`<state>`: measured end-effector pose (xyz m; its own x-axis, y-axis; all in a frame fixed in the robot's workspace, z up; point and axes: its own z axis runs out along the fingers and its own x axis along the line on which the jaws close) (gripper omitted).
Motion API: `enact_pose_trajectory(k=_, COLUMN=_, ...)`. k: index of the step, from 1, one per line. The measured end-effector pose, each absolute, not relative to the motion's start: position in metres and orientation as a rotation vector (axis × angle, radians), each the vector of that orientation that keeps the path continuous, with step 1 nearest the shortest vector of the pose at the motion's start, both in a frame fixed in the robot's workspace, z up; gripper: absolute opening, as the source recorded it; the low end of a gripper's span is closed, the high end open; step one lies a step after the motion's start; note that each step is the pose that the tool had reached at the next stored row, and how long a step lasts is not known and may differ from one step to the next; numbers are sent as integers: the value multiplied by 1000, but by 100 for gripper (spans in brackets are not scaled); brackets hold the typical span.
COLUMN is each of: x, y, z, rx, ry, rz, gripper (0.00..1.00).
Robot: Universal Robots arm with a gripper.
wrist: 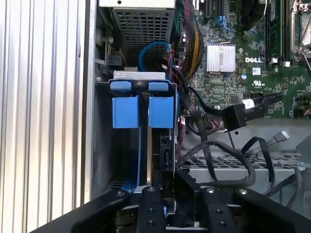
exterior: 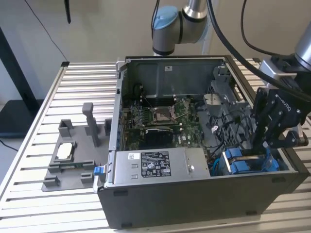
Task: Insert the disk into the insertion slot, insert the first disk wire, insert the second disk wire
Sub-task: 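Insert the first disk wire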
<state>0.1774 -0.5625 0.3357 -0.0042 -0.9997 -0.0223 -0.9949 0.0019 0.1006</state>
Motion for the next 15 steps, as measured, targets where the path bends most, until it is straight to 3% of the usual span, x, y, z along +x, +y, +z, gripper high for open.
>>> enact_pose_trajectory(k=15, x=177, y=-559, z=377, rx=2178, ry=-2185, rz=-130, gripper=27)
